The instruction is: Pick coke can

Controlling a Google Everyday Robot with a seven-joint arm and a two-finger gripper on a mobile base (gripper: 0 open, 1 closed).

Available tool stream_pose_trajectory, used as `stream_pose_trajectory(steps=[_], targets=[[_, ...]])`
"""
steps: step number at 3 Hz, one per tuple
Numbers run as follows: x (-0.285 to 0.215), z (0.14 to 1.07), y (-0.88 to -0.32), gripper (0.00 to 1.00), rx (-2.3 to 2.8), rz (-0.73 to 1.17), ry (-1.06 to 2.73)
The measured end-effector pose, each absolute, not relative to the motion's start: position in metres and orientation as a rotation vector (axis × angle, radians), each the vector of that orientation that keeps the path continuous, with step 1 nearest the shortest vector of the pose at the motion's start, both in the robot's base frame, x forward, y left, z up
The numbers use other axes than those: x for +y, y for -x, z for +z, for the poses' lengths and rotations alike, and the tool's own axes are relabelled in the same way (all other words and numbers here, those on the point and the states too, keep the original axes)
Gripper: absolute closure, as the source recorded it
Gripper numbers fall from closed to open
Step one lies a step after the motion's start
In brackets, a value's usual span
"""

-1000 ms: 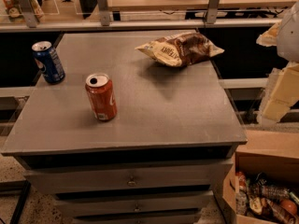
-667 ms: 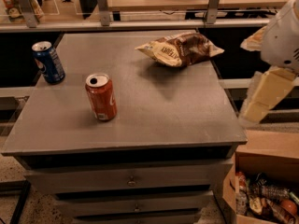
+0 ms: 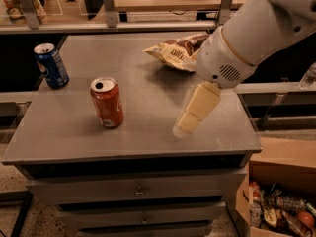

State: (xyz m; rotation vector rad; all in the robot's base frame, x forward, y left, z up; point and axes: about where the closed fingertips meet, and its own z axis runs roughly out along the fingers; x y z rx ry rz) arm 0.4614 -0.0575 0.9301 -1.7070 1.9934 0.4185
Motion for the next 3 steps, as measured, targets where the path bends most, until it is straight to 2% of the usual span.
stream_pose_trajectory(steps=[3], targets=[[0.099,0.925,-0.481,0.00,1.705,0.815,1.655]])
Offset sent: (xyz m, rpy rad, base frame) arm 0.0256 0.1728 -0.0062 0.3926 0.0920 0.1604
